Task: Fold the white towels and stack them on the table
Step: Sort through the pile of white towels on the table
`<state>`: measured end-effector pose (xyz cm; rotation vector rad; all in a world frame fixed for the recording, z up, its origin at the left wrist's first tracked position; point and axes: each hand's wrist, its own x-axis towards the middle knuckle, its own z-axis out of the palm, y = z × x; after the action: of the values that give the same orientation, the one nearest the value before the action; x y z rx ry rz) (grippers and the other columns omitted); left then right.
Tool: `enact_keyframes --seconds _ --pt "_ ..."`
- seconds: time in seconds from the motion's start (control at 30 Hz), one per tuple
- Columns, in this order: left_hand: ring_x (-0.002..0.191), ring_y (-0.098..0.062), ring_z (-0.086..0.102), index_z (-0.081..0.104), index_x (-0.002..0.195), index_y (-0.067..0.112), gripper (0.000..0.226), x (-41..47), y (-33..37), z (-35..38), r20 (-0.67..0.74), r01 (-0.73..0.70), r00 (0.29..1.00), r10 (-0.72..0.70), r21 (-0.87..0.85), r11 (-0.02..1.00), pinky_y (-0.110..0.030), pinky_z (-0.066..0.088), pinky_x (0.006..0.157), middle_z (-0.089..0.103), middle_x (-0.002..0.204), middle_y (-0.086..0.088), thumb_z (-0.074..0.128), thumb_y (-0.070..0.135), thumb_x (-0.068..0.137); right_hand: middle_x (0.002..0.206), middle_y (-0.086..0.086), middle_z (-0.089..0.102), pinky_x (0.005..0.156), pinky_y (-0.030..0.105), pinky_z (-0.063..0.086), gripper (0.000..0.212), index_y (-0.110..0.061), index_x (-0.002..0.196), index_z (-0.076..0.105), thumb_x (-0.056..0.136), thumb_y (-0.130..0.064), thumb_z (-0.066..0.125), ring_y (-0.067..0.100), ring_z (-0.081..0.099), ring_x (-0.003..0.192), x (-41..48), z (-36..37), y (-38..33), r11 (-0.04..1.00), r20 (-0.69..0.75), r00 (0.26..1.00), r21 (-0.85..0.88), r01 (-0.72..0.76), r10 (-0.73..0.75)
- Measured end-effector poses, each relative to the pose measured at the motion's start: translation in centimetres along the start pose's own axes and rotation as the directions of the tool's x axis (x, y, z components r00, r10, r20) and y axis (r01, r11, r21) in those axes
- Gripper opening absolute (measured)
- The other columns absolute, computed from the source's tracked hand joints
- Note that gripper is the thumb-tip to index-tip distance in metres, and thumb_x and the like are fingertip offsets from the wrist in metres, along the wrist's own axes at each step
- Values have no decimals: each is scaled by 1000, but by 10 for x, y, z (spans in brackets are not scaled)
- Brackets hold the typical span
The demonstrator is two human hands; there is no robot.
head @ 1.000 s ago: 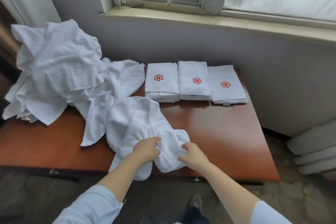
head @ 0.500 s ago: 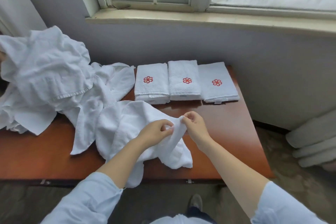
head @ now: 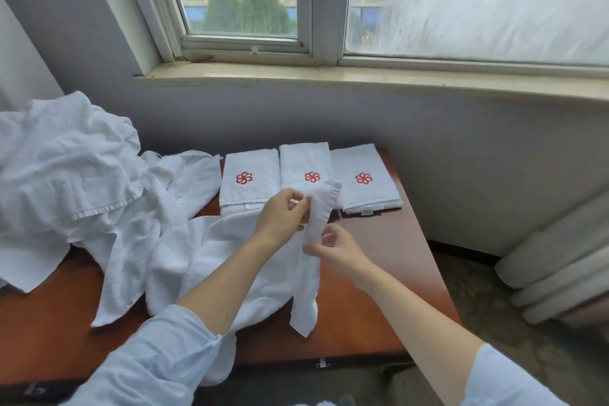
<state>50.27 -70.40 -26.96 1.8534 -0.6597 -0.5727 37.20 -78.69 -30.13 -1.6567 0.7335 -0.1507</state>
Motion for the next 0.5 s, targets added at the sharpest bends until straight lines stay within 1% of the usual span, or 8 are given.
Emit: enact_keyframes --seconds 0.07,0.1,0.17,0.27,0.33,0.37,0.43,0.5 --pt "70 -15 73 58 89 17 13 2 4 9 13 19 1000 -18 -65 998 -29 58 62 73 78 -4 59 27 98 85 4 57 67 29 44 11 -7 90 54 90 -17 59 18 55 77 -1 -6 9 998 9 998 -40 -54 55" --pt "70 -15 73 57 89 16 14 2 5 13 24 23 999 -21 -86 996 -29 58 62 74 78 -2 58 26 99 81 8 51 63 31 40 12 -10 84 49 93 -17 53 20 49 74 -1 -10 11 997 18 997 2 -81 81" --pt "74 -17 74 56 90 15 12 5 5 24 43 30 999 -25 -108 994 -32 58 67 75 81 -1 56 23 100 77 8 45 55 28 32 20 -18 76 44 96 -19 44 20 43 69 0 -20 11 985 14 989 89 -146 145" --pt "92 -19 72 57 99 20 6 12 1 41 98 46 994 -38 -76 996 -38 57 83 75 98 -2 51 20 101 66 4 41 51 25 26 22 -21 70 41 90 -13 42 17 39 58 6 -41 15 973 -120 975 159 -166 185" --pt "114 -17 63 57 123 21 23 14 -6 54 175 49 983 -55 36 998 -40 50 99 67 123 -2 49 19 101 68 1 46 53 29 33 10 -17 79 48 88 -15 46 19 42 60 10 -55 21 960 -242 947 234 -154 211" --pt "124 -14 56 50 136 21 35 13 -11 61 223 41 973 -61 90 995 -38 45 106 59 136 0 48 18 102 78 2 52 59 31 39 4 -16 92 51 91 -17 48 19 48 67 12 -62 26 949 -288 927 268 -164 242" --pt "136 -11 43 35 150 23 49 9 -22 73 320 28 945 -70 131 991 -31 37 111 47 148 2 45 17 103 101 1 53 67 28 43 21 -16 116 45 96 -20 51 13 52 79 14 -76 40 952 -337 902 231 -200 271" --pt "137 -12 42 31 152 27 52 4 -35 85 370 54 922 -114 168 984 -28 39 106 45 149 1 45 18 103 116 2 52 71 26 42 31 -18 124 42 96 -22 54 10 51 90 13 -86 55 966 -308 916 109 -234 257"
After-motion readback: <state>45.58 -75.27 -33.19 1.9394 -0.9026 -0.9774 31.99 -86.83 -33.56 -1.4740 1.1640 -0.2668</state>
